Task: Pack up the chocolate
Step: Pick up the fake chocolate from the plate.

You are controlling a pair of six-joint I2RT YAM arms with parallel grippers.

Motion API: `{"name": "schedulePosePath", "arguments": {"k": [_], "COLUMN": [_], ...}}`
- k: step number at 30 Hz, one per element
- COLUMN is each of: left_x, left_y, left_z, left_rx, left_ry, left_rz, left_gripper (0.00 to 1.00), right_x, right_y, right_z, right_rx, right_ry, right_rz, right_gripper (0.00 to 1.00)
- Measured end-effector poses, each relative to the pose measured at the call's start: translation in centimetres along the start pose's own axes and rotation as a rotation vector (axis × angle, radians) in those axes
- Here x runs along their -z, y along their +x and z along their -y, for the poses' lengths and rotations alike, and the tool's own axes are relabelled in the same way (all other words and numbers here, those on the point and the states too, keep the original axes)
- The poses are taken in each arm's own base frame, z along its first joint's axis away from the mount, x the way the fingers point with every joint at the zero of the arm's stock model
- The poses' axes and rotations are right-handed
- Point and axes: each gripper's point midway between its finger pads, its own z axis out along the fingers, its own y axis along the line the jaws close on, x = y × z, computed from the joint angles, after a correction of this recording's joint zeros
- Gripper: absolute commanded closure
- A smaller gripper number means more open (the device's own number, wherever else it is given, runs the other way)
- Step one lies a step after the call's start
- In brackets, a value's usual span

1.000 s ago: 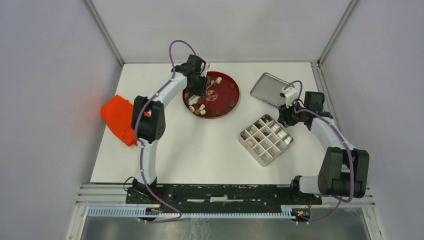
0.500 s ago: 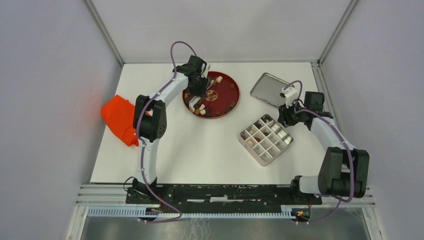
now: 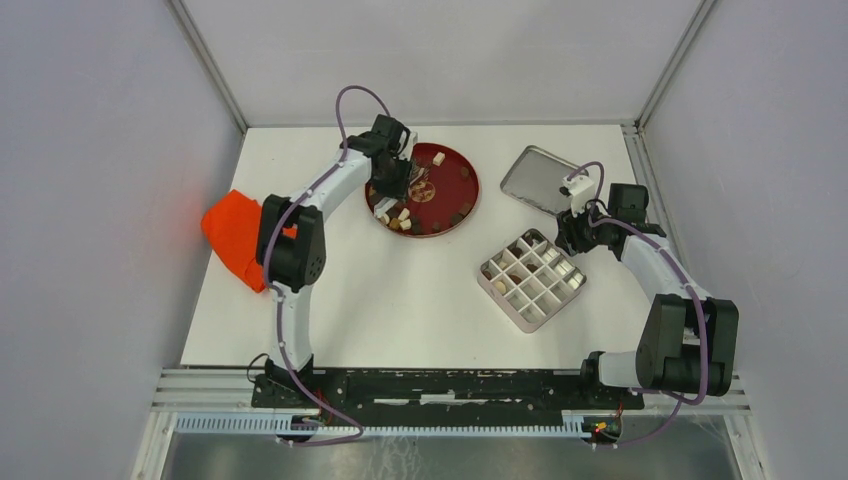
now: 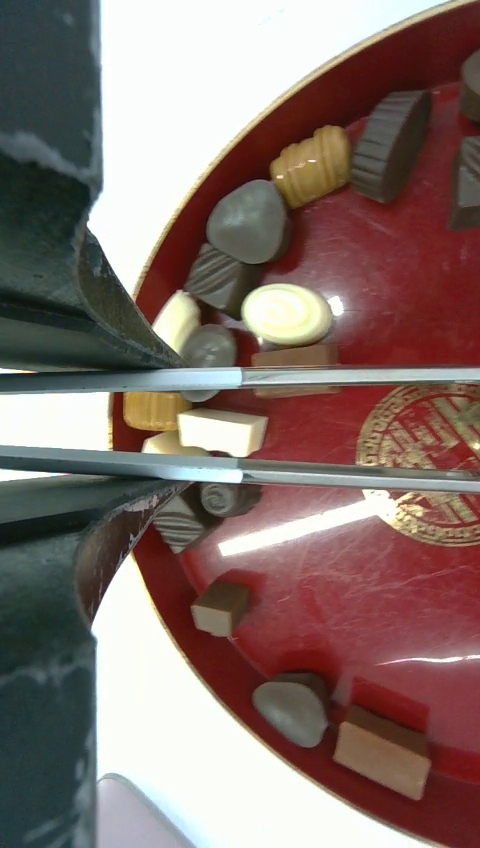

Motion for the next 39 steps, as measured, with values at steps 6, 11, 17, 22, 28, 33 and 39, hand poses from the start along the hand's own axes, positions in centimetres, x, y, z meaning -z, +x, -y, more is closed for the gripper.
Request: {"name": "schedulePosePath", "arguments": {"k": [6,11,17,22,28,33,39], "left_x": [3.2,5.4,5.8,5.5,3.6,2.8,2.8], "left_y": [0.5,0.9,1.5,1.1,2.0,2.1,1.2], "left_z": [0.6,1.3,1.5,1.5,1.2,0.8,0.8], "left_rx": [-0.008,-0.016,-0.021,-0.022,-0.017,-0.015,-0.016], "left_ry": [0.012,0.039,0.043,0.041,0.029,0.01,0.006], "left_rz": [0.041,0.086,0.094,0.095,0.049,0.033,0.044], "left_gripper": [0.98,0.98,0.84,0.72,0.68,0.65,0.63], "right_x": [0.0,0.0,0.0,0.0,0.0,0.0,0.0], "right_y": [0.1,0.1,0.1,0.1,0.1,0.2,0.1], "right_z": [-0.1,-0.1,-0.2,-0.2,-0.1,-0.1,-0.1], "right_rx": [-0.002,-0.003,-0.003,-0.004,-0.005,-0.005,-0.004], "right_ry": [-0.005,-0.005,-0.007,-0.007,-0.006,-0.006,-0.006], "right_rz": [-0.003,-0.003,-0.003,-0.004,-0.004,-0.005,-0.004], "right_gripper": [0.49,0.49,0.49,0.49,0.49,0.49,0.49]}}
